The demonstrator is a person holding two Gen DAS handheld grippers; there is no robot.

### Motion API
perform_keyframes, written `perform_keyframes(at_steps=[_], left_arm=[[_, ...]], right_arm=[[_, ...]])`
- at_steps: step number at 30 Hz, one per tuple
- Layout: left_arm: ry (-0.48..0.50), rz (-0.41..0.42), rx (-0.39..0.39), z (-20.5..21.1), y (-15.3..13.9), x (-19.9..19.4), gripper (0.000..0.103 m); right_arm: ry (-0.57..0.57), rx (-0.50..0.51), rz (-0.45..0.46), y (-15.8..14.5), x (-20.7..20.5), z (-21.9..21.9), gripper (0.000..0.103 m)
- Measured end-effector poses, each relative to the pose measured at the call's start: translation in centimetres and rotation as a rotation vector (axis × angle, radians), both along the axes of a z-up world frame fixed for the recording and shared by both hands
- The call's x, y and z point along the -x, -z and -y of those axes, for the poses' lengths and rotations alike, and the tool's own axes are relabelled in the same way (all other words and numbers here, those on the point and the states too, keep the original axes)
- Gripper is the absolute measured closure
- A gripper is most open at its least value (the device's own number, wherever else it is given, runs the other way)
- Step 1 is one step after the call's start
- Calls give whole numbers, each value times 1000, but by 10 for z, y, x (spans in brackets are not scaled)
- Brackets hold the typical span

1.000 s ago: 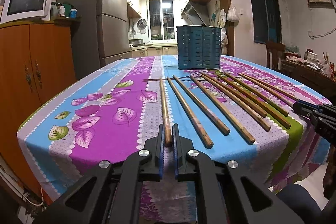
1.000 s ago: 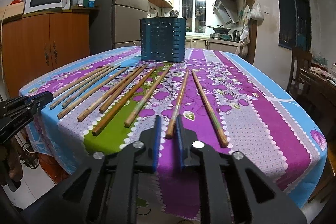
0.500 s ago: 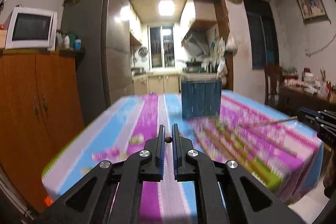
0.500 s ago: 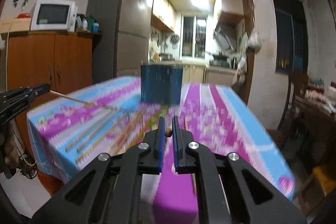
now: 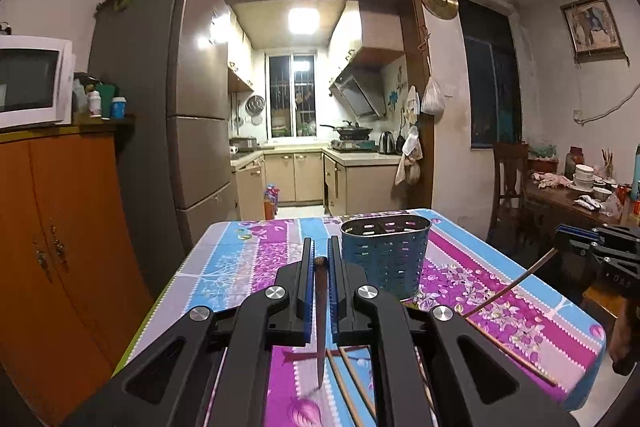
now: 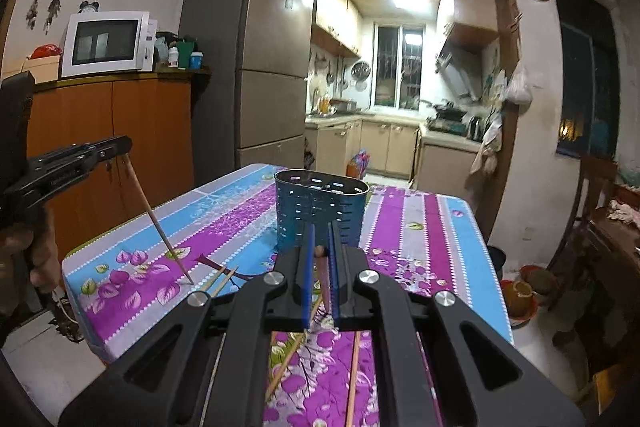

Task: Organize utensils
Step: 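Lift the chopsticks and carry both tools over the blue-green utensil holder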

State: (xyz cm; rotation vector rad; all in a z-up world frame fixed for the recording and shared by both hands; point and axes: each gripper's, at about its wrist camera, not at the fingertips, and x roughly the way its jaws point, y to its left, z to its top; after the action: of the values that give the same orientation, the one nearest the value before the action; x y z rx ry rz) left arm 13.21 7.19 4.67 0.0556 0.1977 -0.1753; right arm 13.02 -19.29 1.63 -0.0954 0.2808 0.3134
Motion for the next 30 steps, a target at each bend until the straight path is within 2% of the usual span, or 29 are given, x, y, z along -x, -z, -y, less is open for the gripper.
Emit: perform_keyframes(at_steps=[7,13,20,25,30], left_arm=[[25,-18,-8,10,-26,-33,95],[48,-19,-5,22,-57,-54,95],[78,10,29,38,-124,-85,95],[86,19,68,46,-170,-125,95],[86,29,82,58,-195,-163,95]], right_arm=[[-31,11,-54,-32,-34,-9,98],[-31,20,-55,-57,-58,-11,98],[-22,-11,12,-124,-95,-4,98],[-10,-35,62,-177,-136,-3,98],[10,-56,74,-202,-177,-2,98]])
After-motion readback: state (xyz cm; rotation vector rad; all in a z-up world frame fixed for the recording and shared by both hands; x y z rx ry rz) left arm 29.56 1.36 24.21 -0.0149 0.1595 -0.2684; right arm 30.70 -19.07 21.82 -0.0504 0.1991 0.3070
